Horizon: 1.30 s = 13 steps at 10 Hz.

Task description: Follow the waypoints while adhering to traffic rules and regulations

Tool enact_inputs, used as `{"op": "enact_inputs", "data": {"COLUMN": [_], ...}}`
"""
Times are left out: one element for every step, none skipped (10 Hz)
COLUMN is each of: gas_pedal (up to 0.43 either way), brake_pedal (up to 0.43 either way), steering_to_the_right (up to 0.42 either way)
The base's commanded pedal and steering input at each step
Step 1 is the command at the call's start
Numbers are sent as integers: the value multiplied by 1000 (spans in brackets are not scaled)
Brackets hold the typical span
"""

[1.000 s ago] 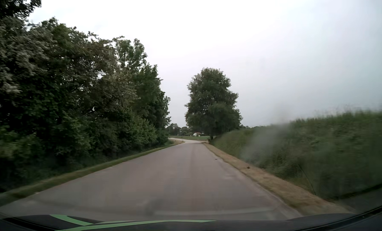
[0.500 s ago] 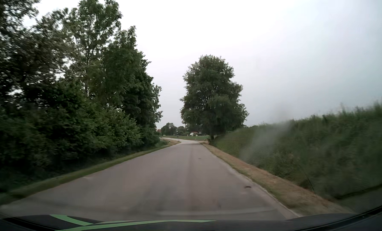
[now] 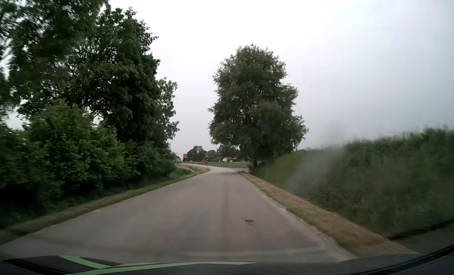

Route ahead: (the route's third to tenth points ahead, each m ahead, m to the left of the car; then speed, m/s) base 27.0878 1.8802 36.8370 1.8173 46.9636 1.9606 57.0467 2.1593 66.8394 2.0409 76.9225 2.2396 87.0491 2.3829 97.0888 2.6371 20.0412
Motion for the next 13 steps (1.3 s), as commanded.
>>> {"op": "enact_inputs", "data": {"gas_pedal": [118, 118, 118, 118, 118, 118, 118, 110, 110, 110, 110, 98, 87], "brake_pedal": [0, 0, 0, 0, 0, 0, 0, 0, 0, 0, 0, 0, 0], "steering_to_the_right": [3, 2, 2, 2, 2, 1, 0, 1, 0, 0, 0, -1, -2]}}
